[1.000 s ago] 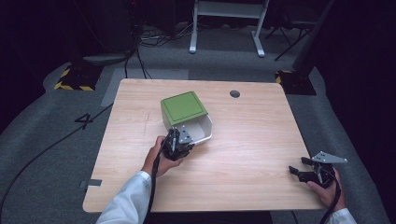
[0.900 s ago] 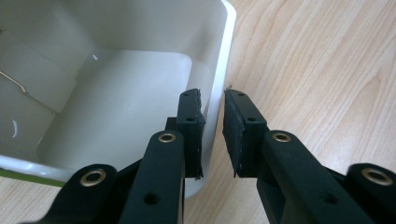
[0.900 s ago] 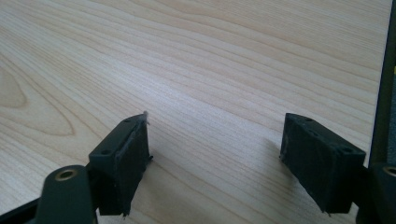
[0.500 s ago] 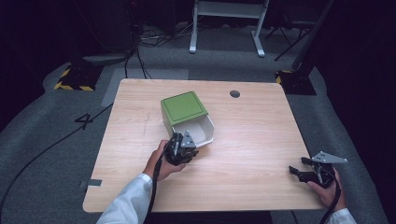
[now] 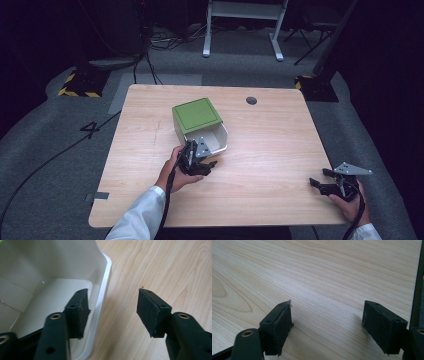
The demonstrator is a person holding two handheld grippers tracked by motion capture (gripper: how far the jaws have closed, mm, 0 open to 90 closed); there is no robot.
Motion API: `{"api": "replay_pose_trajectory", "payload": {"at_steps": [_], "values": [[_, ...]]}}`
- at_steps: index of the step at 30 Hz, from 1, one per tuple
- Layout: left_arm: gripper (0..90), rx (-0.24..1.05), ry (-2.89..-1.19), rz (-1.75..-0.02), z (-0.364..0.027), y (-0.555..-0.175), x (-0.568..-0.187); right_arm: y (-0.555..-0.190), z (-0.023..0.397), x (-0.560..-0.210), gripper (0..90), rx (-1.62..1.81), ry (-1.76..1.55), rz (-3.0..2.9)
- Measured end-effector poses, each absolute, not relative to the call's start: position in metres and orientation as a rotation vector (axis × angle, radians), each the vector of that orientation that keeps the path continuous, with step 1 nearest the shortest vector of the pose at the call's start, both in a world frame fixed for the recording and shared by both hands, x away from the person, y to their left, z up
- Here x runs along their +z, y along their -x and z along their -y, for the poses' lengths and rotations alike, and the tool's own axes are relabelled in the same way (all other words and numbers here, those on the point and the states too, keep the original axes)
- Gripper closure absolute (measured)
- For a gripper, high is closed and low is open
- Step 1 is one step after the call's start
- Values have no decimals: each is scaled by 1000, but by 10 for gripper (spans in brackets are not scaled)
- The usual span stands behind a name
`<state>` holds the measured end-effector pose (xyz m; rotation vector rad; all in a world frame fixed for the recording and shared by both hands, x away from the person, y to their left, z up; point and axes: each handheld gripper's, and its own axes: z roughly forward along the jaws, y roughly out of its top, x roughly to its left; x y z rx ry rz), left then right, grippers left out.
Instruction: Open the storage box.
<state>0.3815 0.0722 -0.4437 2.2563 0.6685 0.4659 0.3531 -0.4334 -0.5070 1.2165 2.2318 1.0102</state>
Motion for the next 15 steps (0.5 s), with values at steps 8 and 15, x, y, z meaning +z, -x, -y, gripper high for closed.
{"api": "replay_pose_trajectory", "payload": {"at_steps": [8,15], "values": [[497,456,-2309,-694,-70,-391,-453,-353,433,-507,237,1011,-1217,-2232],[619,428,-2373,-693,-69,-394,-462,-353,433,-507,237,1011,-1218,-2232]]}}
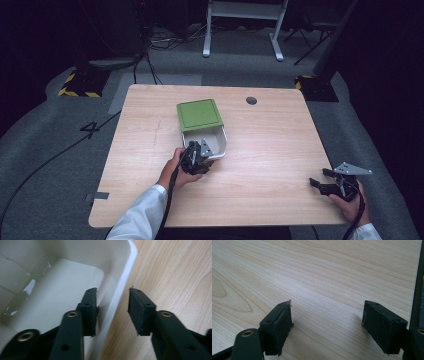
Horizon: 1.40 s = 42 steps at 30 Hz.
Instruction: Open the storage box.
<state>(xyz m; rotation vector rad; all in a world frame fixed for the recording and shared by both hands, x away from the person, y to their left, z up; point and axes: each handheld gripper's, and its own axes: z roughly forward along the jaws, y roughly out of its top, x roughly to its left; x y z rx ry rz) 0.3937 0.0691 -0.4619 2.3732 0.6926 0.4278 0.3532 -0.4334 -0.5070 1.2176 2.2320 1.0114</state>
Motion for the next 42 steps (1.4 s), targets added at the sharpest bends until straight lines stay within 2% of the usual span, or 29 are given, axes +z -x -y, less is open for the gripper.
{"api": "replay_pose_trajectory", "payload": {"at_steps": [11,26,38,42], "values": [[682,373,-2390,-619,-65,-377,-458,-353,433,-507,238,1011,-1216,-2232],[686,341,-2410,-577,-63,-363,-456,-353,433,-507,238,1011,-1215,-2232],[663,306,-2434,-558,-60,-351,-456,-353,433,-507,238,1011,-1215,-2232],[594,312,-2436,-571,-58,-350,-457,-353,433,-507,238,1011,-1215,-2232]]}}
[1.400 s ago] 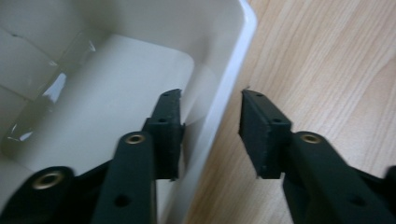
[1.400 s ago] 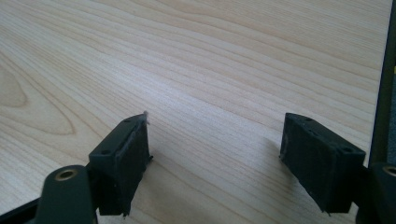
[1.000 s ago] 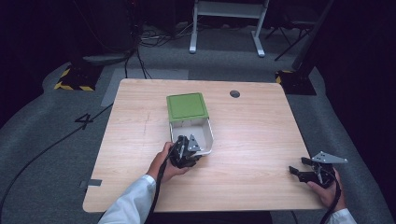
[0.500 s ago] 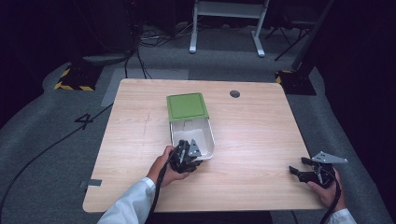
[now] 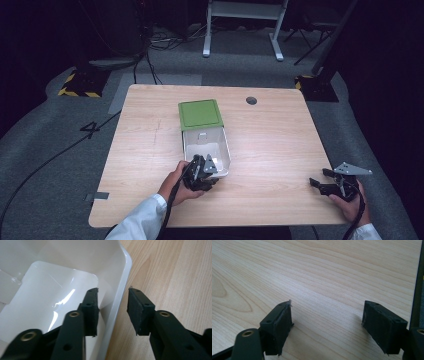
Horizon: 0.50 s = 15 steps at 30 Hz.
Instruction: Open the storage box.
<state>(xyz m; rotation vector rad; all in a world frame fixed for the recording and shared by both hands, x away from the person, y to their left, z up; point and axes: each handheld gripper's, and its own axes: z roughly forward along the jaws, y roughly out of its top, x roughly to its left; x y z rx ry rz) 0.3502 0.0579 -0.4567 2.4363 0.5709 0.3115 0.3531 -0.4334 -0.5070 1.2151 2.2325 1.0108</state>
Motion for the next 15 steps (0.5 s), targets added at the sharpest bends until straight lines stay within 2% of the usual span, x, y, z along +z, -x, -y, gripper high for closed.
{"api": "replay_pose_trajectory", "payload": {"at_steps": [10,15], "values": [[340,328,-2347,-539,-61,-344,-440,-353,433,-507,238,1010,-1215,-2232],[254,364,-2301,-526,-66,-339,-427,-353,433,-507,238,1010,-1215,-2232]]}}
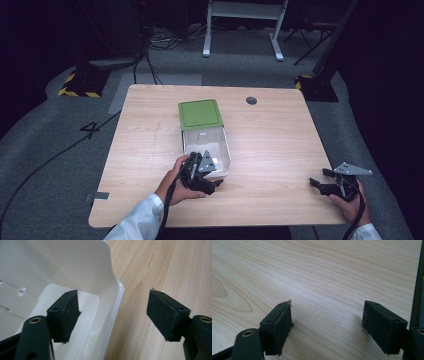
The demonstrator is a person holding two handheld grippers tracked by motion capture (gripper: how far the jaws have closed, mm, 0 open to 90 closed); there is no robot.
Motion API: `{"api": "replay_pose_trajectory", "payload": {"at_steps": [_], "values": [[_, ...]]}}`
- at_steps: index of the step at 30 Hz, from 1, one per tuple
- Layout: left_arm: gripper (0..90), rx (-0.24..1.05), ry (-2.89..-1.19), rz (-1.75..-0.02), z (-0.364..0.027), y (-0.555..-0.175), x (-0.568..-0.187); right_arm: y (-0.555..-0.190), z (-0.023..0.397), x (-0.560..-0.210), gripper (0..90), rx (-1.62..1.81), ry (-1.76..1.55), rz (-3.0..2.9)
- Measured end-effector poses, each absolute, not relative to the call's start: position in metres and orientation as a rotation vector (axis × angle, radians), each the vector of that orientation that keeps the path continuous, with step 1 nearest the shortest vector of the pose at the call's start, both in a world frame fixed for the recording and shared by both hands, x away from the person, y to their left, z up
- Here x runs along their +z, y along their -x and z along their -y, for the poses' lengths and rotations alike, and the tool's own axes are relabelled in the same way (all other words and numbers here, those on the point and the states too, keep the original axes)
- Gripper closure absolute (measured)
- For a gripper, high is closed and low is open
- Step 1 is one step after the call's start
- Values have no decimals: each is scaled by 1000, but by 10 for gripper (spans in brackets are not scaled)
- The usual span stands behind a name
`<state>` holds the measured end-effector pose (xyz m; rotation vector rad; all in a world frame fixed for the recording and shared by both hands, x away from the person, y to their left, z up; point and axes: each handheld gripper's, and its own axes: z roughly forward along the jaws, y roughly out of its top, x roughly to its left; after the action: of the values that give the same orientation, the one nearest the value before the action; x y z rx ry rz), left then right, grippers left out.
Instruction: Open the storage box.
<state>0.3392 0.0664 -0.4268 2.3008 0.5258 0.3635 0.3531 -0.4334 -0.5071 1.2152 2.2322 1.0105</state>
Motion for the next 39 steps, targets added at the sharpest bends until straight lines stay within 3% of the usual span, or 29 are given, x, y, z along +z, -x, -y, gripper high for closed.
{"api": "replay_pose_trajectory", "payload": {"at_steps": [12,21,33,39], "values": [[166,491,-2262,-505,-99,-322,-401,-353,433,-507,238,1012,-1217,-2233],[167,568,-2265,-566,-134,-310,-401,-353,433,-507,238,1013,-1217,-2231],[168,565,-2267,-665,-179,-312,-423,-353,433,-507,238,1014,-1219,-2232],[171,631,-2303,-709,-193,-319,-443,-353,433,-507,238,1013,-1219,-2231]]}}
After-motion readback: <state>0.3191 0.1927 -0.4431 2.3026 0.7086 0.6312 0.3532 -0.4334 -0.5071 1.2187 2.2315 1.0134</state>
